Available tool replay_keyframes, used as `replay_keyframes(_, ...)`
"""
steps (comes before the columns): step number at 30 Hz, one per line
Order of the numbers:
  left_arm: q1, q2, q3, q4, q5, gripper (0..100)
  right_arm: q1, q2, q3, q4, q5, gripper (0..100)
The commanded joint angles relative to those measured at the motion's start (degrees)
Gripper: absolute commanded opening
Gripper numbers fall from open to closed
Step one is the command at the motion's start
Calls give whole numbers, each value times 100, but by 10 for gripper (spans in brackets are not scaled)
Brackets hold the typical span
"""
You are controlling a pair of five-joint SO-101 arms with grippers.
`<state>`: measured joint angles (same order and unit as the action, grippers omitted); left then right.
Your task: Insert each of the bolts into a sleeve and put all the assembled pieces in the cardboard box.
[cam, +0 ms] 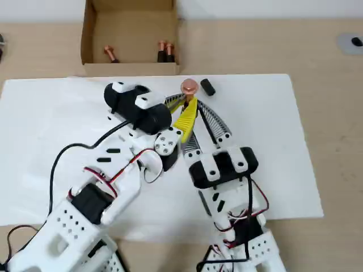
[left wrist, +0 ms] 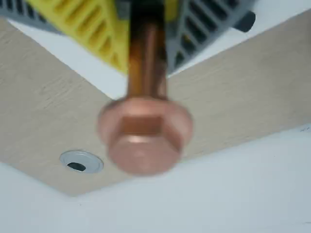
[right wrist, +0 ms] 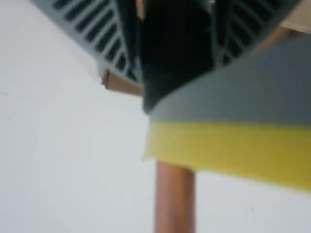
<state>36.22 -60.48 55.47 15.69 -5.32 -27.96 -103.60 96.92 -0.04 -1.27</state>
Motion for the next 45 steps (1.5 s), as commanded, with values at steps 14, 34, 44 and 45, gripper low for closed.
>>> replay_keyframes(14, -167, -312, -193, -53, -18, 245, 40, -673, -22, -26, -18, 10)
replay_keyframes(34, -3385, -2492, 1266, -70, 0, 333, 409, -637, -224, 1987, -88, 10)
replay_keyframes(44, -5873, -2941, 2857, -70, -18, 163, 1349, -620, -971, 3279, 0, 11)
replay_keyframes(45, -5881, -2976, 3024, -79, -18, 140, 1349, -620, -1077, 3402, 97, 11)
